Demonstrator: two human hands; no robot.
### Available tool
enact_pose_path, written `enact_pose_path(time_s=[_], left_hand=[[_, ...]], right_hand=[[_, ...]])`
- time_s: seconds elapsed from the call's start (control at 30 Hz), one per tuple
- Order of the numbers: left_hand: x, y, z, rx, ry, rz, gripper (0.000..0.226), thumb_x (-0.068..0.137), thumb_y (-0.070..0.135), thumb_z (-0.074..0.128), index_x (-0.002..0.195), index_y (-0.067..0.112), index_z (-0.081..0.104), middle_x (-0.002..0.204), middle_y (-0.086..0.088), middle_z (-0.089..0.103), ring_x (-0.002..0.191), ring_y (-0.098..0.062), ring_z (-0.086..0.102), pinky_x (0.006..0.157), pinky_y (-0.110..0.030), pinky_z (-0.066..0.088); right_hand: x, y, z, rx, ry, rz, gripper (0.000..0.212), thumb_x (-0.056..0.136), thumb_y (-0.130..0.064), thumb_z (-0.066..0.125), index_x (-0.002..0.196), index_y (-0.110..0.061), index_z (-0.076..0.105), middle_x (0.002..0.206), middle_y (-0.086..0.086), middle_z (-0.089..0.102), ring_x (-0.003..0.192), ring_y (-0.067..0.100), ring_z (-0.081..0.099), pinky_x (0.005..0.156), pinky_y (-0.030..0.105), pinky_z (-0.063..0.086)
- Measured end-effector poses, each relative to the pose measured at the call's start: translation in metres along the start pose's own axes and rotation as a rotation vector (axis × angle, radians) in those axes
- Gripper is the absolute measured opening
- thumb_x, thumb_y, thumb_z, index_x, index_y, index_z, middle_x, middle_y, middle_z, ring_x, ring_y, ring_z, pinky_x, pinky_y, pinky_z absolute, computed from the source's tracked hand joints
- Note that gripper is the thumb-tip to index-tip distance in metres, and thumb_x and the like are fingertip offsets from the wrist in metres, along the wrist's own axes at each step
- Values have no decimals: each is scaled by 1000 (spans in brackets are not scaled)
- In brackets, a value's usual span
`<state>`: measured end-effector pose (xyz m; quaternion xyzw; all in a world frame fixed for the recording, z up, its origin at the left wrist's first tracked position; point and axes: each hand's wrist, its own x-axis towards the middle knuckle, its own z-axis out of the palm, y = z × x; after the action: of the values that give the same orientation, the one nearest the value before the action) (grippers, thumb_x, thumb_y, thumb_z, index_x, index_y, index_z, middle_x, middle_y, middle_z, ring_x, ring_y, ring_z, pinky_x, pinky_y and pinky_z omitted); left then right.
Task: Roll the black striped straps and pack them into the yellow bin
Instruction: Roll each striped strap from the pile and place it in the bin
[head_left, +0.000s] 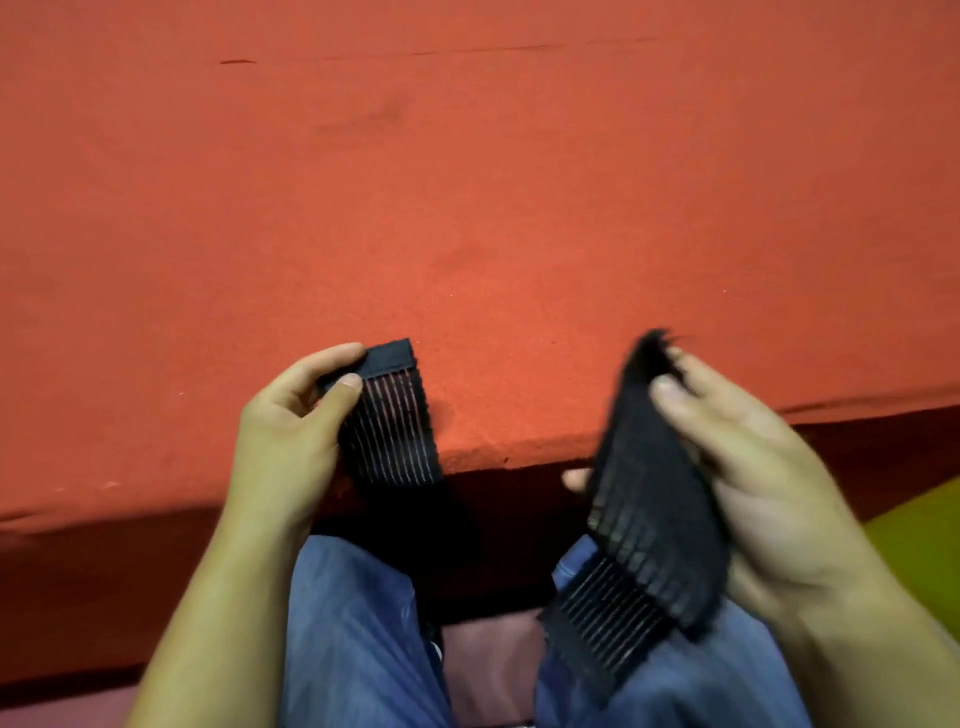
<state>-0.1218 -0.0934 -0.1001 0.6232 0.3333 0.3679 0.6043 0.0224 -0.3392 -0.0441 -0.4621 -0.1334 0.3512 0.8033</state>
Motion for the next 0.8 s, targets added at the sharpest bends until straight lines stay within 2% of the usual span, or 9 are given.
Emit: enact_pose_path(time_s=[0.03, 0.1, 0.2, 0.3, 0.4, 0.53, 0.67, 0.77, 0.8], left_hand=[[-2, 3, 4, 23, -50, 23, 25, 99, 8, 65, 108, 27, 78, 100, 6, 79, 92, -12, 70, 79, -28, 54], [-7, 8, 14, 51, -120, 65, 27, 98, 5, 65, 105, 28, 78, 97, 9, 79, 88, -5, 69, 76, -22, 53], [-19, 20, 28, 30, -181, 128, 34, 96, -3, 64, 109, 27, 74, 103, 9, 79, 96, -2, 71, 83, -18, 53], [-29, 27, 37, -29, -234, 107, 39, 96, -5, 63, 119, 25, 70, 104, 2, 80, 96, -8, 73, 84, -21, 57], [-35, 29, 42, -97, -277, 48, 40, 98, -1, 61, 124, 30, 68, 101, -4, 80, 91, -13, 73, 77, -25, 58], [-39, 27, 46, -103, -319, -1, 35, 100, 4, 58, 119, 31, 72, 103, 1, 79, 89, -7, 72, 71, -17, 53], [-44, 27, 51, -150, -379, -52, 34, 100, 6, 59, 124, 29, 68, 109, -2, 79, 98, -13, 75, 79, -23, 58], [-45, 27, 50, -142, -383, -54, 33, 98, 5, 62, 116, 30, 73, 107, -4, 80, 97, -15, 76, 76, -21, 57], [-46, 27, 50, -136, -390, -55, 32, 98, 6, 63, 115, 31, 74, 106, -4, 80, 97, -16, 76, 76, -21, 57]], right_hand=[[-1, 7, 12, -129, -91, 53, 21, 81, -21, 63, 96, -24, 78, 85, 9, 73, 66, 19, 71, 56, 31, 62], [9, 24, 20, -261, -132, 43, 24, 85, -20, 65, 109, -20, 66, 88, 6, 72, 68, 15, 67, 56, 25, 58], [16, 35, 21, -399, -152, 8, 13, 86, -21, 70, 98, -22, 65, 78, -2, 68, 65, 9, 62, 57, 20, 52], [18, 46, 27, -447, -145, -79, 3, 87, -20, 74, 90, -20, 74, 78, -4, 73, 72, 8, 66, 65, 21, 53], [19, 51, 26, -449, -115, -107, 16, 88, -25, 68, 94, -15, 79, 91, 0, 80, 84, 7, 72, 76, 21, 55], [18, 54, 25, -536, -138, -108, 25, 106, -20, 53, 107, -21, 78, 105, 2, 80, 102, 15, 74, 91, 30, 55], [19, 52, 25, -604, -23, -224, 20, 100, -6, 63, 103, -20, 77, 99, -4, 81, 95, 7, 75, 82, 18, 53], [17, 50, 24, -438, 24, -177, 7, 91, -18, 71, 98, -19, 73, 91, 8, 80, 82, 15, 75, 74, 25, 58], [16, 48, 26, -403, 32, -159, 10, 87, -24, 72, 95, -18, 73, 89, 11, 80, 79, 18, 74, 72, 27, 59]])
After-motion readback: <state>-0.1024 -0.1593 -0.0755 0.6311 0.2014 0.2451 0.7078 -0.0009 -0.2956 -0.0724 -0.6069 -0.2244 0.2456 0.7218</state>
